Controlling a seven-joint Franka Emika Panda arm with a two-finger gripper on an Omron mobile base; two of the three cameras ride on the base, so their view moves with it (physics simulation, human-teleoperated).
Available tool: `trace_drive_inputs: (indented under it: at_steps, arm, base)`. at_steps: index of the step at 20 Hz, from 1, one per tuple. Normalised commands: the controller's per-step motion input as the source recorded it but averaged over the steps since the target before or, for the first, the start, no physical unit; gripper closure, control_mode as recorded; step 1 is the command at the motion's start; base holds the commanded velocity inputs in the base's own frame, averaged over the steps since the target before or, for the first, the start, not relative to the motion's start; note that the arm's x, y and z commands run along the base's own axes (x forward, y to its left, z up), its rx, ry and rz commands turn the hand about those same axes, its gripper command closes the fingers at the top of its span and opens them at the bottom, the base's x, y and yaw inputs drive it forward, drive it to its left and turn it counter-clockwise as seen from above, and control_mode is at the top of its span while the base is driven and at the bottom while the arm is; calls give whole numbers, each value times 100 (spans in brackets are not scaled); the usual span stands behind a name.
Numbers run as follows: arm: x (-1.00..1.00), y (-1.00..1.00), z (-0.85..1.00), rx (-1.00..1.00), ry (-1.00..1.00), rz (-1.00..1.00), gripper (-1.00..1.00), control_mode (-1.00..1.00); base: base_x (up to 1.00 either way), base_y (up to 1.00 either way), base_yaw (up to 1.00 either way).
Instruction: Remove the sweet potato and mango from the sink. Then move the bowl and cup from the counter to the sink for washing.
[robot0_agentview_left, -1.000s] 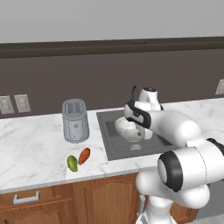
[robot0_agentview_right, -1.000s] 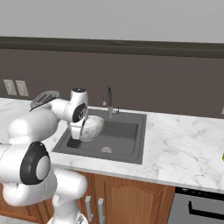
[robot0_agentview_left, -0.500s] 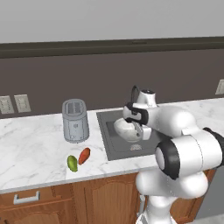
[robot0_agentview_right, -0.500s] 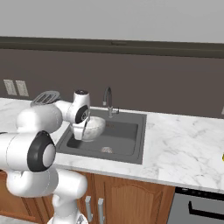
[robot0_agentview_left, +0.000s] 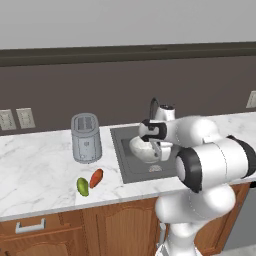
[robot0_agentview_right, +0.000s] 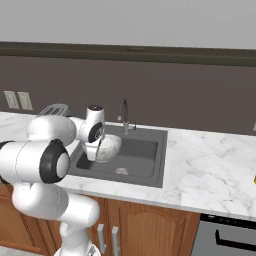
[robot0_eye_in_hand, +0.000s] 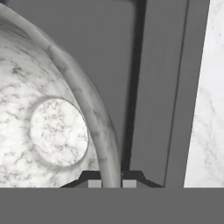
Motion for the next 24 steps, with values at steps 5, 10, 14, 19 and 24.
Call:
trace_drive_inputs:
  at_steps: [5, 10, 14, 19, 24]
  arm:
    - [16, -6, -17, 0, 0, 0, 100, -100]
    - [16, -4, -16, 0, 0, 0, 100, -100]
    - [14, -4, -15, 0, 0, 0, 100, -100]
    - [12, -7, -16, 0, 0, 0, 100, -100]
    - [8, -2, -16, 0, 0, 0, 100, -100]
  base:
    - [0, 0, 0]
    - [0, 0, 0]
    - [0, 0, 0]
    - [0, 0, 0]
    - [0, 0, 0]
